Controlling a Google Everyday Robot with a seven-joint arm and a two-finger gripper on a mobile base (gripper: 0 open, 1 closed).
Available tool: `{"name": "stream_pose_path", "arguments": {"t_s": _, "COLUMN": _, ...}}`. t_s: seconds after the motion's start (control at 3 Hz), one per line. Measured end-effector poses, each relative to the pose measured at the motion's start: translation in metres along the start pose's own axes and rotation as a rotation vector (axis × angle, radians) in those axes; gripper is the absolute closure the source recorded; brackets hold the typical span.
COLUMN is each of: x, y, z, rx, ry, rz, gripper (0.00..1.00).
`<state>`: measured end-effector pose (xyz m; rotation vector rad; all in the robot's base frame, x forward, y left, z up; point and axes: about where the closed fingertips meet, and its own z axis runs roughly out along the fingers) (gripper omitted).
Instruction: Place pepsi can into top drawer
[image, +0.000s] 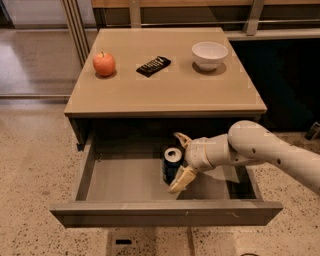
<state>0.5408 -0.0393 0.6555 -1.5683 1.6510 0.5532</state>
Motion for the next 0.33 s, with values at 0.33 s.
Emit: {"name": "stream_pose_path", "arguments": {"t_s": 0.33, "x": 0.0000, "y": 0.0000, "z": 0.0000, "rx": 0.000, "ry": 0.000, "rz": 0.000, "gripper": 0.00}}
